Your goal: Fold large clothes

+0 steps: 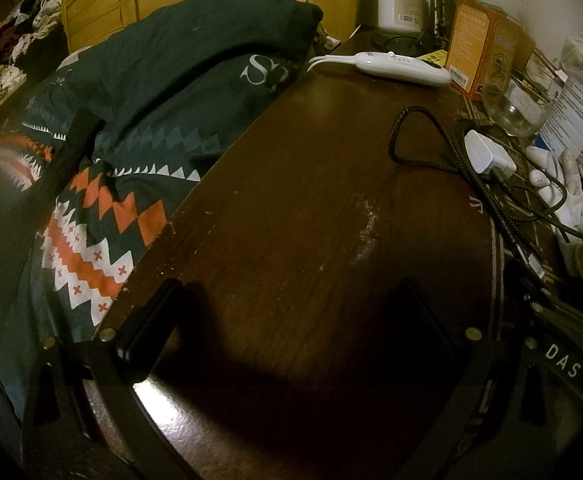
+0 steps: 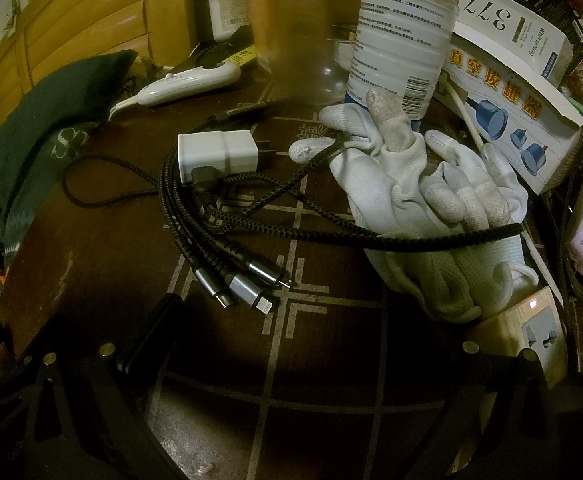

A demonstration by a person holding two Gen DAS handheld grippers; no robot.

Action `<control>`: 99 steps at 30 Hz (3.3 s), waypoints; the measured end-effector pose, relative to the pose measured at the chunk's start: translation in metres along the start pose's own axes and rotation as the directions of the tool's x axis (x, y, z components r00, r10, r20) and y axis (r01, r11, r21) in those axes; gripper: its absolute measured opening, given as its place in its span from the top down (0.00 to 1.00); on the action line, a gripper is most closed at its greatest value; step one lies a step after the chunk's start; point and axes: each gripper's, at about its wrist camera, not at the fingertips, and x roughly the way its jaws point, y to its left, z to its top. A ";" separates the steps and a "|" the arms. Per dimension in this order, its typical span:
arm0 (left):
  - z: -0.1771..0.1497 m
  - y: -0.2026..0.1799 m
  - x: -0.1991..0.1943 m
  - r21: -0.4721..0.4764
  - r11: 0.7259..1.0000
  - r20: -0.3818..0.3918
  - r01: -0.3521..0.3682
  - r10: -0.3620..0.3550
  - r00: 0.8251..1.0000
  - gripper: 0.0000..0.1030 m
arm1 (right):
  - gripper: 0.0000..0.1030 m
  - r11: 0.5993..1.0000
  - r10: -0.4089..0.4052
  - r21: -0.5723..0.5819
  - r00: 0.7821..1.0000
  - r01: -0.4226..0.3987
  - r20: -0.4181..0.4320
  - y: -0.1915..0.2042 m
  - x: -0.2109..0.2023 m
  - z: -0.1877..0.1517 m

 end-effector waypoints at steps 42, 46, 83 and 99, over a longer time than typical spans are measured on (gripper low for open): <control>0.000 0.001 0.000 0.004 1.000 0.002 0.008 -0.008 1.000 0.00 | 0.00 1.000 0.003 -0.002 1.000 -0.003 0.001 0.000 0.000 0.000; -0.006 0.008 -0.009 0.139 0.981 -0.072 0.134 -0.125 0.990 0.00 | 0.00 0.999 0.026 -0.042 0.999 -0.027 -0.021 0.001 -0.001 0.000; -0.269 0.372 -0.388 -0.751 0.467 -0.035 -0.468 0.679 0.733 0.00 | 0.00 0.334 0.793 -0.785 0.606 -0.521 -0.065 0.321 -0.400 -0.199; -0.286 0.374 -0.398 -0.772 0.445 0.040 -0.454 0.747 0.664 0.00 | 0.00 0.306 0.815 -0.849 0.579 -0.432 0.000 0.309 -0.433 -0.236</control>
